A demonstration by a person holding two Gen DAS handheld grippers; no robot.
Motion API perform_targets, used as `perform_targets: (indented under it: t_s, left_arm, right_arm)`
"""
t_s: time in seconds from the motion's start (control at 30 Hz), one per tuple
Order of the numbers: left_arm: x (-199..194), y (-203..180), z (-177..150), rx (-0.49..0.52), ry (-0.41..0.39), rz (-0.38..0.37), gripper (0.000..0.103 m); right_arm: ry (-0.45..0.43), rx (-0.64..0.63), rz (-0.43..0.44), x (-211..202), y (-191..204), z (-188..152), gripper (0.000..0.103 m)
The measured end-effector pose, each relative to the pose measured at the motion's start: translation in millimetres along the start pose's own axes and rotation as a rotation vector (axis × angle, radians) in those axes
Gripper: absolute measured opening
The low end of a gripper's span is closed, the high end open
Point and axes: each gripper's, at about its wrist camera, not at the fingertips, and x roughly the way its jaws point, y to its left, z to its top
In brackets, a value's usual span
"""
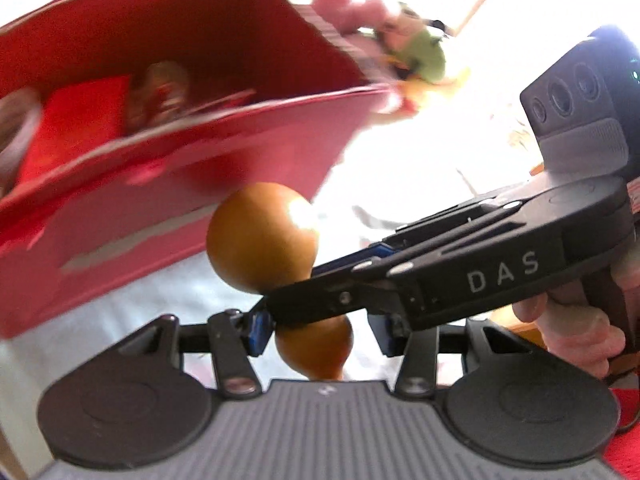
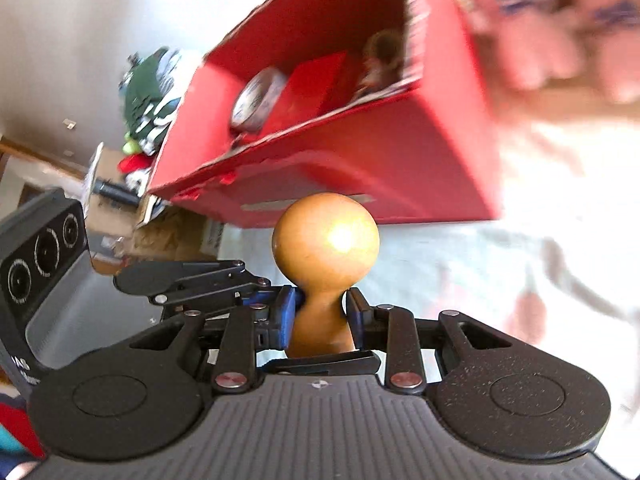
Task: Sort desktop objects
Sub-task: 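Lift the stamp with the right gripper and carry it over the box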
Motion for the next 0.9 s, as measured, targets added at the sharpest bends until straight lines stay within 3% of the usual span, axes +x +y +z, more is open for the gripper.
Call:
perform_targets:
  t_s: [0.23, 0.43, 0.67, 0.9]
  left_arm:
    - [4.8, -43.4, 28.6, 0.175, -0.011, -0.105, 0.048]
    - [-18.0, -64.9, 57.4, 0.250, -0.114, -0.134, 0.048]
    - [-50.7, -42.4, 103.4, 0.238, -0.219, -0.107, 0.048]
    - [-50.1, 0.7, 139.3, 0.174, -0.252, -0.060, 0.048]
  right_arm:
    - [-0.147, 0.077, -0.059, -56.8, -14.5, -17.3, 0.031]
    - [-0.292, 0.044, -0.105, -93.6, 4.2, -7.9, 0.030]
    - [-0.376, -0.080, -0.098, -94.0, 34.6, 42.7, 0.030]
    - [-0.333, -0.152, -0.099, -63.2, 45.5, 99.2, 0.030]
